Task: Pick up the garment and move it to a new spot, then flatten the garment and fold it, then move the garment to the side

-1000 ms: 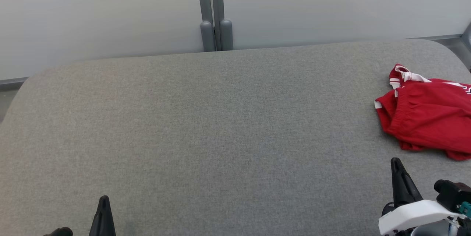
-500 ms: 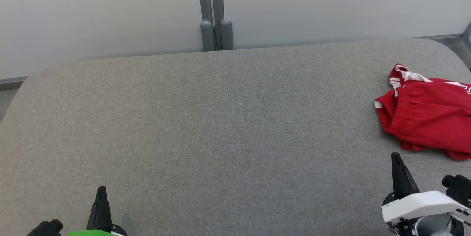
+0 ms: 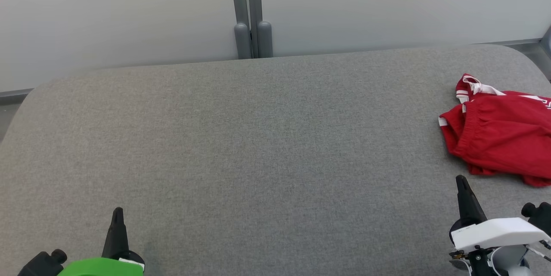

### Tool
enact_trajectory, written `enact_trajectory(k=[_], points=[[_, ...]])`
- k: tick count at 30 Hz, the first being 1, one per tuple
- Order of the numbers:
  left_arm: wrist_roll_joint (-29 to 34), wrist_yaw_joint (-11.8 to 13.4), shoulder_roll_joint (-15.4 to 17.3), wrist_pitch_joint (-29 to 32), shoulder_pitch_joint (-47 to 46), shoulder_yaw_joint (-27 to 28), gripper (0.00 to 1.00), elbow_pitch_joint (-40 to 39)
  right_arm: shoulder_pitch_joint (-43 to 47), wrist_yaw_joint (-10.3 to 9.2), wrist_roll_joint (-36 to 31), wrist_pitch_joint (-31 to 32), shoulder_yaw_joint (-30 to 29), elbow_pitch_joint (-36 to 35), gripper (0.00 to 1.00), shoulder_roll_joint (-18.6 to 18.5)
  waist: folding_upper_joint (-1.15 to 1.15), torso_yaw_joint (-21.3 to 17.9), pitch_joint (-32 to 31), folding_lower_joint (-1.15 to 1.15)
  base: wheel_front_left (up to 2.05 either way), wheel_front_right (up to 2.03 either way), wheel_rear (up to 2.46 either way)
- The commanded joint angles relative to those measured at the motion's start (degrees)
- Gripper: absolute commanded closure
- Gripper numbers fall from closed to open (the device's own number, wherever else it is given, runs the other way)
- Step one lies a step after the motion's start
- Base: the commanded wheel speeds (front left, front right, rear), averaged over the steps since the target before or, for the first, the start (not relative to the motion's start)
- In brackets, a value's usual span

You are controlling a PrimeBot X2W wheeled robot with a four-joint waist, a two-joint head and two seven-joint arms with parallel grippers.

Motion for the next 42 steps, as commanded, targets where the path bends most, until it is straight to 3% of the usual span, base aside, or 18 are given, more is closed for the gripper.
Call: enact_trajectory(k=[1,42], points=[[-1.9,-0.5,0.3,0.4,-1.8,0.4,1.00,-0.3,-1.6,-0.02,2.0,0.5,-0.2,-0.4,1.00,-0.2,0.00,0.0,0.0,0.00,0.00,0.00,0.00],[-24.6,-1.8,0.5,6.5,-7.3,1.9,1.00,1.3,-5.0,-0.03,28.6,6.8,-0.7,1.3,1.00,0.2,0.00,0.1,0.4,0.00,0.00,0.00,0.00]])
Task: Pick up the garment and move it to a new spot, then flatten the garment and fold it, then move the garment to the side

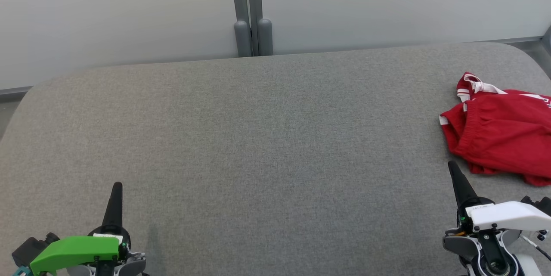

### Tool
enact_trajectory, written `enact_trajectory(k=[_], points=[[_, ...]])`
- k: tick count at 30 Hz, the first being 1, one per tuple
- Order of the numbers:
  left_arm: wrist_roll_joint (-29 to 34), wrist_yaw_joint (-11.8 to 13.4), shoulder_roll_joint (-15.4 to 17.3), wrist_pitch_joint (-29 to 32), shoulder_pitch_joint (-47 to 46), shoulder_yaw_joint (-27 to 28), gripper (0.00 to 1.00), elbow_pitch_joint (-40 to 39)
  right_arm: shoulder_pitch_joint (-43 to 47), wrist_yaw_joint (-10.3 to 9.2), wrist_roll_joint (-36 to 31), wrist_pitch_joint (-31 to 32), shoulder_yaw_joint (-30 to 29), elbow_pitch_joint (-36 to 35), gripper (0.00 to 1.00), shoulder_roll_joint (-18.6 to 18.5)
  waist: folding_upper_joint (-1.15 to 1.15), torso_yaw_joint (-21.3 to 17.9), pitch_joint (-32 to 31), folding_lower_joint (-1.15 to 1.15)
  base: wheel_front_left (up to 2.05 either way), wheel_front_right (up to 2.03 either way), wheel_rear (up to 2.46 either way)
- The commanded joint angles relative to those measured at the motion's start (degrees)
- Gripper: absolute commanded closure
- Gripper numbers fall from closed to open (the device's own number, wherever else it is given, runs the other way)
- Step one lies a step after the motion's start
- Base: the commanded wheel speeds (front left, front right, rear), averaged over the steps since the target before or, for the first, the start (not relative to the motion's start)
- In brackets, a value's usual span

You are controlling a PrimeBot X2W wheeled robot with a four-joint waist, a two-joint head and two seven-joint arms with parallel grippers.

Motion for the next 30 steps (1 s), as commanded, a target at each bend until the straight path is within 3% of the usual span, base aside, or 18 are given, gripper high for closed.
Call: enact_trajectory(k=[1,30], points=[[-1.2,-0.3,0.4,0.3,-1.7,0.3,1.00,-0.1,-0.9,0.02,1.6,0.4,-0.1,0.0,1.00,-0.1,0.00,0.0,0.0,0.00,0.00,0.00,0.00],[-13.0,-1.0,0.5,3.5,-4.3,1.1,1.00,0.8,-2.7,0.00,15.1,3.6,-0.4,0.9,1.00,0.1,0.00,0.0,0.3,0.00,0.00,0.00,0.00]])
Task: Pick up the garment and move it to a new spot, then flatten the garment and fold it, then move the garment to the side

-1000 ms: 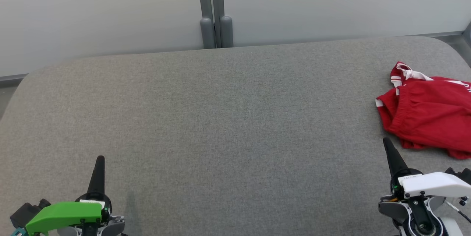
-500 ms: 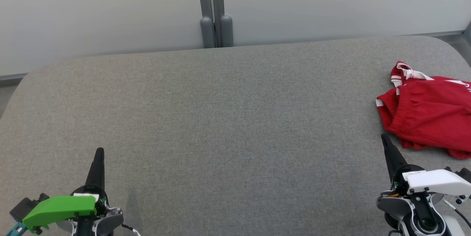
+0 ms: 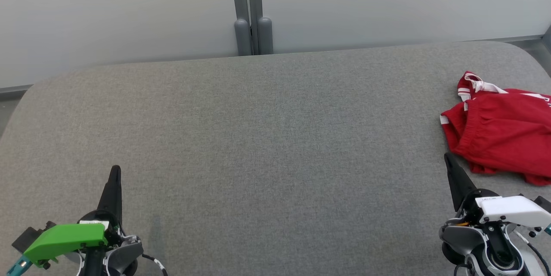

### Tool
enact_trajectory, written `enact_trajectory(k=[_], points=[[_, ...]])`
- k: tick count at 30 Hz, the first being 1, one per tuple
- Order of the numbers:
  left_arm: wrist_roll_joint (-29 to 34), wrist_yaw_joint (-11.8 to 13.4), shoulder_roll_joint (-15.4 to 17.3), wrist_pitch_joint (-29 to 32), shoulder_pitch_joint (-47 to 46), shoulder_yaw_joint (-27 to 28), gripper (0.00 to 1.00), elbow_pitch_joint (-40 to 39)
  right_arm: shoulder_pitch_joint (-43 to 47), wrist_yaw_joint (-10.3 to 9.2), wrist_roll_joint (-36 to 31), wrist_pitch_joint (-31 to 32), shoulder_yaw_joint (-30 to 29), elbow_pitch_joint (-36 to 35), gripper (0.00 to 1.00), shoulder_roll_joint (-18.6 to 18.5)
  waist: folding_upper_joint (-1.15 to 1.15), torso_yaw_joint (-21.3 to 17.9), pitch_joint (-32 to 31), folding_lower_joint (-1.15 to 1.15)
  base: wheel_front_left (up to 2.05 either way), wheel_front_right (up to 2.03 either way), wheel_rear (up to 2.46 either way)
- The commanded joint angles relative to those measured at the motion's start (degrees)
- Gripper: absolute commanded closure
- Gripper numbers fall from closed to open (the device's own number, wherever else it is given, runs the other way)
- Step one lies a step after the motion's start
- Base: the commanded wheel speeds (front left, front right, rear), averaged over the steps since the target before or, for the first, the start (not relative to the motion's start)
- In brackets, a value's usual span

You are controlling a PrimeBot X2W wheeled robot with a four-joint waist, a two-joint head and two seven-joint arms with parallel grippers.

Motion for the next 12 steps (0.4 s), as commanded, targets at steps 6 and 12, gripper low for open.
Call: enact_trajectory(k=[6,12], points=[[-2.4,-0.4,0.4,0.8,-1.4,0.4,1.00,0.3,-0.9,0.00,2.6,0.8,-0.1,0.3,1.00,0.0,0.00,0.0,0.0,0.00,0.00,0.00,0.00],[-2.4,-0.4,0.4,0.7,-1.3,0.3,1.00,0.2,-0.9,0.00,2.6,0.8,-0.1,0.2,1.00,0.0,0.00,0.0,0.0,0.00,0.00,0.00,0.00]])
